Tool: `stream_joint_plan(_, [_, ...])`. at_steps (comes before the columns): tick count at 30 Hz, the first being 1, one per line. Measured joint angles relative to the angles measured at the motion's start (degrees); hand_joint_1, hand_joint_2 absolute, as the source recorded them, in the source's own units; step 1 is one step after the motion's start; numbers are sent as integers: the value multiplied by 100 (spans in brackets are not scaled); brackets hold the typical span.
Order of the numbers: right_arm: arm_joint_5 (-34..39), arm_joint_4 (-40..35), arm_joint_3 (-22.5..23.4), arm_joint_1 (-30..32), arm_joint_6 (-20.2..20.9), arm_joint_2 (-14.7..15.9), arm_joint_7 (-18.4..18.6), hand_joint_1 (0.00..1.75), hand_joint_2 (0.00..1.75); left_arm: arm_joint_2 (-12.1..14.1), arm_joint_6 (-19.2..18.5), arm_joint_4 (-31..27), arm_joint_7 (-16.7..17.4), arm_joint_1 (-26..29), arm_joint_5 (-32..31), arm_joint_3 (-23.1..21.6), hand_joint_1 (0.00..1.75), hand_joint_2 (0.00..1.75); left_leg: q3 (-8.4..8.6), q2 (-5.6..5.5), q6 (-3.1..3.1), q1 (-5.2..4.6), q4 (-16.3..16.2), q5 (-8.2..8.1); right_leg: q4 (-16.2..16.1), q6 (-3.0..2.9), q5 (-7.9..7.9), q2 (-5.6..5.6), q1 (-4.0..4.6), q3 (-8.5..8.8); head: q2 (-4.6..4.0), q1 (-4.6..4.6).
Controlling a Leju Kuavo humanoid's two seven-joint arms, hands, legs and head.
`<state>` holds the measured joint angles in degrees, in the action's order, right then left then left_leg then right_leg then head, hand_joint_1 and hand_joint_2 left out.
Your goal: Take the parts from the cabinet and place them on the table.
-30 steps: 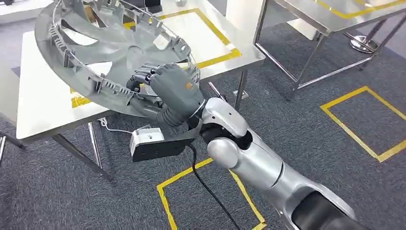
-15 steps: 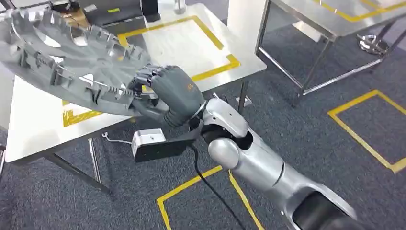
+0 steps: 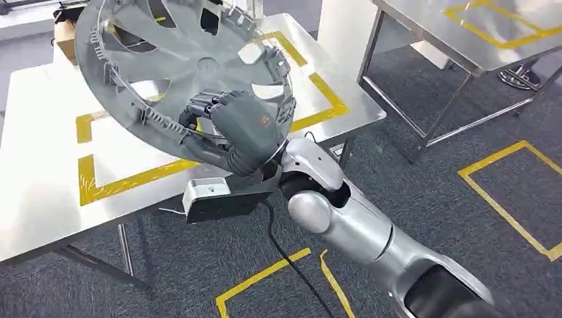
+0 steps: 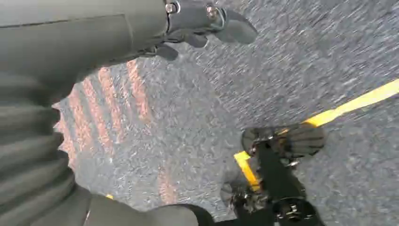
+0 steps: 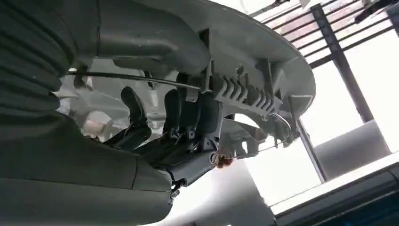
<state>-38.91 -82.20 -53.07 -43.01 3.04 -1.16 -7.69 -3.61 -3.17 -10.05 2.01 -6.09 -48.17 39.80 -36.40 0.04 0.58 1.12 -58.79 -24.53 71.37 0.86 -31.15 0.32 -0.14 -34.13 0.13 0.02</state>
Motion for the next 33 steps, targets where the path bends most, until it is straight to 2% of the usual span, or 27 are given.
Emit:
stream_joint_plan(2, [9, 20, -2, 14, 0, 15, 0, 175, 175, 2, 11, 0, 7, 0, -2, 0, 0, 175, 156, -15, 2, -2, 31, -130, 516, 24, -491, 0, -6, -535, 0, 0])
stream_joint_plan(3, [11, 35, -2, 13, 0, 20, 0, 175, 175, 2, 13, 0, 18, 4, -2, 0, 0, 175, 267, -34, -3, -2, 39, -219, 550, 23, -771, -1, -6, -723, 0, 0])
stream_joint_plan(4, [24, 50, -2, 13, 2, 28, -2, 175, 175, 0, 15, 0, 22, 4, -4, 0, 0, 175, 371, -51, -14, -2, 45, -300, 421, 16, -853, -1, -6, -802, 0, 0])
stream_joint_plan(5, [28, 63, -2, 13, 2, 31, -2, 175, 175, -2, 15, 0, 24, 2, -9, 0, 0, 175, 492, -75, -25, -2, 47, -387, 135, -4, -759, -2, -2, -814, 0, 2])
stream_joint_plan(6, [35, 85, -2, 11, 4, 33, -4, 175, 175, -4, 22, 0, 28, 2, -13, 0, 0, 175, 610, -93, -34, -3, 48, -474, -266, -44, -433, -1, 13, -787, 0, 2])
stream_joint_plan(7, [44, 101, -2, 11, 7, 35, -4, 175, 175, -11, 28, 0, 39, 0, -15, 0, 0, 175, 711, -95, -43, -7, 49, -554, -693, -105, 136, -1, 39, -766, 0, 2])
stream_joint_plan(8, [54, 148, -7, 14, 11, 46, -20, 175, 175, -35, 33, 11, 42, 9, -19, 0, 0, 175, 798, -112, -67, -19, 29, -629, -1109, -172, 897, -6, 73, -792, 0, 4])
stream_joint_plan(9, [81, 186, -15, 7, 22, 48, -20, 175, 175, -33, 42, 11, 48, -9, -20, 0, 0, 175, 818, -166, -116, -40, 1, -730, -1271, -182, 1009, 22, 96, -802, 0, 15])
stream_joint_plan(10, [96, 208, -15, 7, 33, 46, -13, 175, 175, -35, 50, 7, 70, -15, -20, 0, 0, 175, 838, -158, -149, -59, 38, -838, -1240, -190, 1077, 45, 97, -731, 0, 4])
stream_joint_plan(11, [123, 238, -9, -8, 46, 37, -22, 175, 175, -33, 57, 0, 74, -17, -20, 2, 0, 175, 947, -161, -181, -62, -39, -817, -1235, -221, 1034, 43, 63, -704, 0, 2])
stream_joint_plan(12, [153, 273, -11, -55, 66, -6, -33, 175, 175, -26, 61, -4, 74, -31, -17, 4, 0, 175, 927, -164, -203, -57, -97, -761, -1229, -253, 995, 31, 70, -651, 0, 7])
stream_joint_plan(13, [179, 300, -9, -84, 83, -53, -35, 175, 175, 0, 63, -13, 74, -47, -17, 4, 0, 175, 804, -143, -233, -50, -291, -704, -1263, -295, 968, 36, 33, -545, 0, 7])
stream_joint_plan(14, [225, 401, -11, -135, 98, -78, -42, 175, 175, -20, 63, -11, 57, -71, -15, 4, 0, 175, 638, -99, -256, -51, -667, -585, -1276, -345, 911, 17, 33, -462, 0, -15])
stream_joint_plan(15, [240, 529, -13, -202, 109, -120, -48, 175, 175, -24, 63, -7, 42, -93, -13, 4, 0, 175, 368, -73, -290, -49, -1073, -617, -1278, -376, 867, 11, 34, -410, 2, -24])
stream_joint_plan(16, [245, 647, -13, -244, 112, -164, -31, 175, 175, -22, 63, -7, 35, -107, -9, 4, 0, 175, 110, -66, -311, -38, -1386, -802, -1277, -384, 824, 12, 34, -364, 0, -28])
stream_joint_plan(17, [260, 792, -15, -283, 125, -192, -15, 175, 175, -17, 63, -9, 22, -111, -7, 7, 0, 175, -129, -60, -330, -38, -1620, -1134, -1277, -387, 766, 16, 35, -310, 0, -17])
stream_joint_plan(18, [282, 962, -13, -333, 159, -232, 28, 175, 175, -17, 63, -7, 9, -102, 2, 7, 0, 175, -282, -58, -341, -37, -1687, -1378, -1276, -387, 714, 32, 35, -251, 0, -28])
stream_joint_plan(19, [302, 1151, -13, -403, 195, -287, 35, 175, 175, -17, 61, -7, -7, -94, 13, 11, 0, 175, -352, -54, -346, -36, -1612, -1433, -1274, -379, 662, 48, 33, -190, 0, -22])
stream_joint_plan(20, [335, 1448, -13, -514, 225, -374, 53, 175, 175, -17, 55, -7, -22, -98, 42, 18, 0, 175, -344, -50, -345, -33, -1349, -1257, -1268, -366, 606, 60, 28, -117, 0, -22])
stream_joint_plan(21, [347, 1842, -13, -649, 243, -504, 78, 175, 175, -17, 55, -7, -28, -104, 48, 33, 0, 175, -279, -43, -342, -32, -968, -918, -1255, -350, 557, 66, 22, -60, 2, -24])
stream_joint_plan(23, [407, 2635, -9, -973, 293, -754, 189, 175, 175, -24, 55, 0, -26, -101, 50, 55, 0, 175, -136, -27, -337, -16, -80, 53, -1216, -292, 455, 81, 29, 5, 0, -28])
stream_joint_plan(24, [431, 2987, -9, -1103, 302, -853, 232, 175, 175, -28, 55, 7, -24, -114, 39, 59, 0, 175, -165, -7, -238, -41, -60, -33, -1164, -257, 412, 102, 45, 8, 0, -46])
stream_joint_plan(26, [452, 3657, 11, -1344, 302, -1010, 327, 175, 175, -37, 48, 7, 0, -109, -2, 85, 0, 175, -127, -19, -151, -42, -77, 92, -1181, -212, 380, 91, 60, -20, 0, -35])
stream_joint_plan(28, [461, 4289, 52, -1571, 317, -1125, 574, 175, 175, -66, 5, 11, 22, -117, -48, 94, 0, 175, -141, -52, -183, -33, -66, 133, -1174, -316, 387, 77, 82, -21, 2, -35])
stream_joint_plan(31, [450, 5041, 114, -1816, 321, -1174, 946, 175, 175, -74, -63, 11, 44, -130, -153, 94, 0, 175, -145, -96, -149, -35, -66, 112, -1243, -320, 385, 50, 84, 25, 0, -35])
stream_joint_plan(32, [450, 5244, 120, -1878, 326, -1174, 1044, 0, 0, -79, -74, 11, 61, -131, -181, 94, 0, 175, -145, -99, -127, -37, -66, 101, -1258, -319, 385, 47, 84, 32, 0, -37])
stream_joint_plan(33, [450, 5435, 131, -1932, 332, -1174, 1104, 0, 0, -85, -74, 11, 81, -133, -192, 94, 0, 175, -145, -99, -118, -39, -66, 98, -1268, -317, 385, 47, 83, 38, 0, -37])
